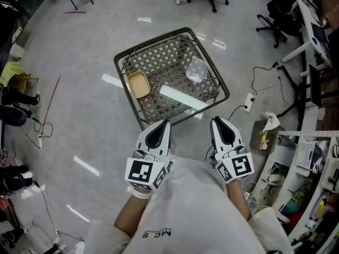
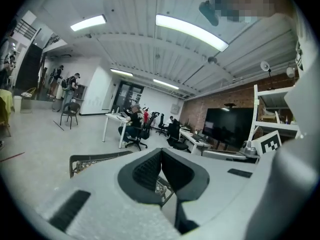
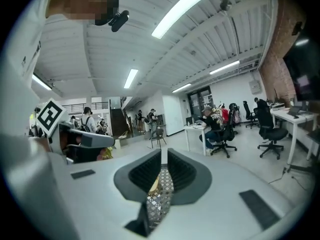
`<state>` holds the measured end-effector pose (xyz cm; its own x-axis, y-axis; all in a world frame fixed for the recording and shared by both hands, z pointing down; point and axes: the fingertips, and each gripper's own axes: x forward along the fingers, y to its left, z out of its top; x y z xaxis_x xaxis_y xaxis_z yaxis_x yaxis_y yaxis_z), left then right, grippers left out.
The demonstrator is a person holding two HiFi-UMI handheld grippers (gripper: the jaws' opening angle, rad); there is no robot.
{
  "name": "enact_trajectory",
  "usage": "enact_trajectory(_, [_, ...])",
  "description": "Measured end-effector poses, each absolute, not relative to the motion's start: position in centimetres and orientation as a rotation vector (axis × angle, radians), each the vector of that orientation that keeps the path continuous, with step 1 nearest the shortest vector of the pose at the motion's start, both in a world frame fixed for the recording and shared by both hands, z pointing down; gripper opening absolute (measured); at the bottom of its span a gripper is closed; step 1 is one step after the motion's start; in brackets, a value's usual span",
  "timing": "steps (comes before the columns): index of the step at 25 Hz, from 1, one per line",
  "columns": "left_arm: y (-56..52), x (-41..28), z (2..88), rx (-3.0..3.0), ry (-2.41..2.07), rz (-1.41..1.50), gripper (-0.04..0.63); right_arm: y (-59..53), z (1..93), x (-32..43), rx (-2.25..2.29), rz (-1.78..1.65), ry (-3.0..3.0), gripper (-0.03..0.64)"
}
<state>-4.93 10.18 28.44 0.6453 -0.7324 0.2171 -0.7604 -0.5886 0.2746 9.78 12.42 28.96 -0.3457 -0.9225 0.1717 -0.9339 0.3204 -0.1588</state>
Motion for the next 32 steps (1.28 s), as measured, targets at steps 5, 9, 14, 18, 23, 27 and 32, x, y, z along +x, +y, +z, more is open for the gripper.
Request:
enact_trajectory(5, [4.2, -5.4, 28.7, 2.548, -1.126, 0.149, 0.026, 6.3, 29.1, 9.2, 1.826, 0.368, -2.463, 0.037])
enact_trajectory(9, [1.4, -5.1, 29.0, 2.510, -1.143, 0.144, 0.026, 3.2, 30.0, 9.6, 1.802, 0.429, -2.457, 0.037])
enact_trajectory(14, [-0.5, -3.7, 29.8, 2.493, -1.148, 0.189, 0.026, 0.2, 31.5, 10.4, 1.723, 0.402, -2.450, 0.037])
enact_trajectory(18, [-1.4, -2.7, 30.2, 2.489, -1.155, 0.213, 0.026, -1.5, 32.4, 11.0, 1.655, 0.389, -2.465, 0.038])
enact_trajectory(23, [-2.5, -2.0, 31.4, 2.448, -1.180, 0.242, 0.026, -3.3, 33.7, 12.0, 1.599, 0.408, -2.476, 0.038])
enact_trajectory(27, [-2.9, -1.4, 32.8, 2.415, -1.201, 0.278, 0.026, -4.8, 35.6, 12.6, 1.539, 0.432, -2.488, 0.060])
enact_trajectory(32, [-3.8, -1.0, 34.4, 2.386, -1.248, 0.284, 0.026, -6.8, 38.7, 12.7, 1.467, 0.450, -2.481, 0.109])
